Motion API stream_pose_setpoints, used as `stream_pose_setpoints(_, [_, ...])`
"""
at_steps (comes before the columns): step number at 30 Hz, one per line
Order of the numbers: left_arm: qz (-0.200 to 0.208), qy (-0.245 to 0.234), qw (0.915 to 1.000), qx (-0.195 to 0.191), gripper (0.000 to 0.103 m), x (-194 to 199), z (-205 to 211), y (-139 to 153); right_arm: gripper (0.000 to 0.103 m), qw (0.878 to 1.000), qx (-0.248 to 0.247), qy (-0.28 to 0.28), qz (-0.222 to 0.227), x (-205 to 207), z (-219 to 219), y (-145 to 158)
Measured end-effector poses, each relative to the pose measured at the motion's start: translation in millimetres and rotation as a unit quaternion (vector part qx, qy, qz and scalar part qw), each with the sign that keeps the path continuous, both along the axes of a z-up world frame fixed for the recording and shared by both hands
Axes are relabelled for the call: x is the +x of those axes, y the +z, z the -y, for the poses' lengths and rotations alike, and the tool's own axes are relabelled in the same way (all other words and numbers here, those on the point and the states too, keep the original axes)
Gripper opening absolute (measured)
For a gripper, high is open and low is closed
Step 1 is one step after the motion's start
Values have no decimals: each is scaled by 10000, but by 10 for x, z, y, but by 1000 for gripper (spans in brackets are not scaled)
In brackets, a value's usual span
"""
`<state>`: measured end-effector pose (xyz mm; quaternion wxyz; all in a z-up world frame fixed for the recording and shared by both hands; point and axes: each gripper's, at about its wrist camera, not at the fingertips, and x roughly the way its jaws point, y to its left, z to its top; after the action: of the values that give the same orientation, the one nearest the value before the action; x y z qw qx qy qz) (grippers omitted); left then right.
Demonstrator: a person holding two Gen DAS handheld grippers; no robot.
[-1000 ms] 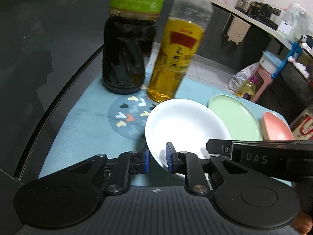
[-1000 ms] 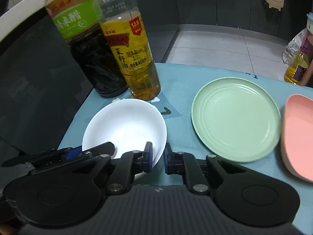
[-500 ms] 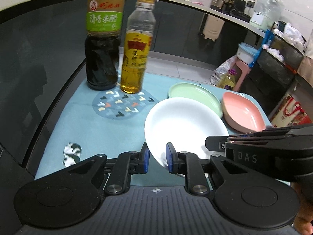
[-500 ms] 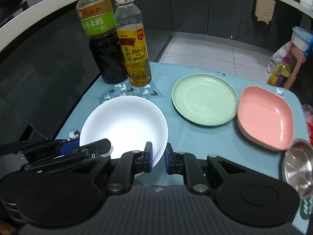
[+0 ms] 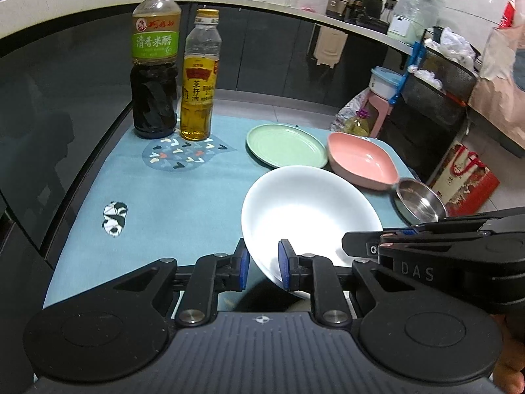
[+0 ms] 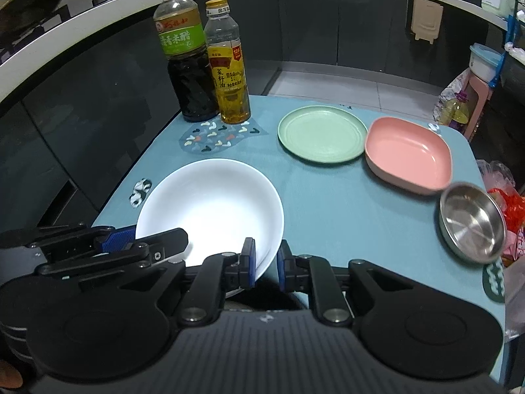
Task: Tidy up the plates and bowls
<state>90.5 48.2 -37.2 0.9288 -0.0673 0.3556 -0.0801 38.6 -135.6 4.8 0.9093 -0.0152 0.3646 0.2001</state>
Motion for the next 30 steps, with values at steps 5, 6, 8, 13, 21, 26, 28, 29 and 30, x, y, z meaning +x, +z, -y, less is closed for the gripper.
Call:
stream_pose_setpoints(5, [28, -113, 9999, 79, 17, -247, 94, -2, 7, 10000, -17, -38, 48, -239, 77, -48])
stream_pose_setpoints(6, [27, -131, 9999, 83, 17, -288, 107, -5, 7, 10000, -25, -45, 54, -291, 93, -58])
stream_pose_setpoints(8, [17, -161, 9998, 78, 17, -373, 132, -16, 7, 10000, -37, -45, 53, -370, 119, -78])
stream_pose_setpoints(13, [-85, -237, 9997, 22, 17, -528, 176, -86, 7, 9999, -96, -44, 12, -521, 172, -144])
stream_pose_setpoints(21, [-233, -311, 9992, 69, 18, -651, 233, -187, 8, 9999, -112, -29, -127, -638, 240, -267])
stream_pose_setpoints(26, [-331, -311, 9988, 153, 19, -678, 236, -251, 9, 9996, -189, 42, -207, -645, 206, -340])
stream_pose_setpoints(28, [-379, -304, 9987, 170, 19, -677, 228, -270, 9, 9994, -225, 80, -248, -644, 187, -373])
stream_pose_setpoints(29, [-404, -297, 9986, 167, 19, -676, 220, -283, 9, 9993, -236, 101, -270, -639, 178, -389])
stream_pose_setpoints(30, [-413, -296, 9986, 157, 19, -677, 211, -293, 10, 9992, -242, 110, -288, -633, 176, -399])
